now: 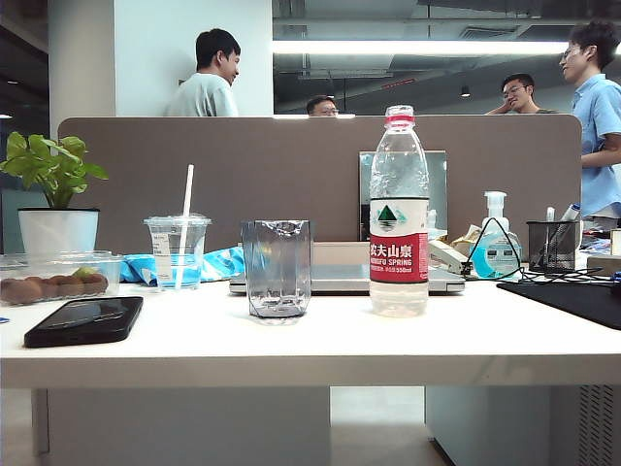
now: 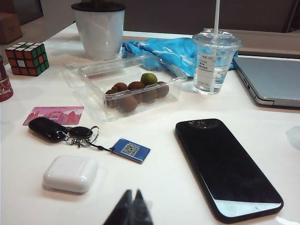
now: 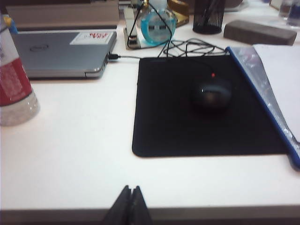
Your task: Pick up the mineral water bottle on the table and pour water into the mug until it's half full.
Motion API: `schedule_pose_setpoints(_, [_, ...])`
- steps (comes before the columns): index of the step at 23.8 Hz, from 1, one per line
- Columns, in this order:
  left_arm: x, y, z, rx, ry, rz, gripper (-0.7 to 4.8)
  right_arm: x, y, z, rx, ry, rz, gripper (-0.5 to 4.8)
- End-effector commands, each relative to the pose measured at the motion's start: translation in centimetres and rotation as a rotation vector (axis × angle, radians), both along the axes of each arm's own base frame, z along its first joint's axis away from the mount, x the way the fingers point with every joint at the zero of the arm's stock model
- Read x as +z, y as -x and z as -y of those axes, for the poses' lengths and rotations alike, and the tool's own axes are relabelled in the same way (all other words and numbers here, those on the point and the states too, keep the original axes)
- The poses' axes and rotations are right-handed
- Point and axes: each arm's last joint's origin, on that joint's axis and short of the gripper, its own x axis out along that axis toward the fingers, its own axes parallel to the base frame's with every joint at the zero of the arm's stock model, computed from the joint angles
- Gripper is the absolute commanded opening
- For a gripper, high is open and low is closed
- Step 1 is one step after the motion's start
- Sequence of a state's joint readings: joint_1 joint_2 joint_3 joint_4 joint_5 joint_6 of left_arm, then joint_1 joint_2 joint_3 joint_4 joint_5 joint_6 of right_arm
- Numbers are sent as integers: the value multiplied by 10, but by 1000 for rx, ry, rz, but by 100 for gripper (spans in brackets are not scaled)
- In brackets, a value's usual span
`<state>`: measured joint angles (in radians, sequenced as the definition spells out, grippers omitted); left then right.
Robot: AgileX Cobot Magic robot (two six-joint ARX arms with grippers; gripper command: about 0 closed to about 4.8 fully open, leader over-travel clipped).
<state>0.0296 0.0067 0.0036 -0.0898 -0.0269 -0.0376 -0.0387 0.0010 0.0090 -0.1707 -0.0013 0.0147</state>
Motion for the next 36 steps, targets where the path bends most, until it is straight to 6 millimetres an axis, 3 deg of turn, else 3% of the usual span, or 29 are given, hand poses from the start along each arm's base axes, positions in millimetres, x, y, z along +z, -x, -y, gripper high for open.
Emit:
schedule_pose_setpoints(1, [2,0,0,-2,-4,4,-4,1,-1,0,1,-4,20,-6])
schedule_pose_setpoints(8, [2,1,2,-47,10,-6,-4,2,-1,-1,7,-56,30,-5])
schedule_pose_setpoints(10, [27,5,9,-310,34,100,-4,22,3,-3,71,-255,91,-6])
schedule_pose_setpoints(12, [42,9,11,-383,77,135,-4,38,6,-5,130,-305,119,-6])
schedule_pose_setpoints(18, [91,19,16,-565,154,173,-4,81,23,-10,310,-280,140,-6])
schedule_pose_setpoints(20, [110,7,18,-641,120,123,-4,104,26,-12,354,-202,132,-6])
schedule_pose_setpoints(25, [99,-21,31,-800,80,-29,-4,134,13,-12,407,-154,90,5])
schedule_pose_setpoints(27, [87,-33,53,-880,29,-121,-4,150,-6,-12,411,-114,52,12])
schedule_pose_setpoints(32, [80,-35,78,-845,-35,-170,-4,143,-33,-11,424,-42,6,13])
schedule_pose_setpoints(34, [83,-34,87,-794,-58,-124,-4,127,-55,-14,448,-41,18,14])
schedule_pose_setpoints(36, [87,-34,87,-792,-12,-97,-4,116,-66,-20,477,-33,48,16])
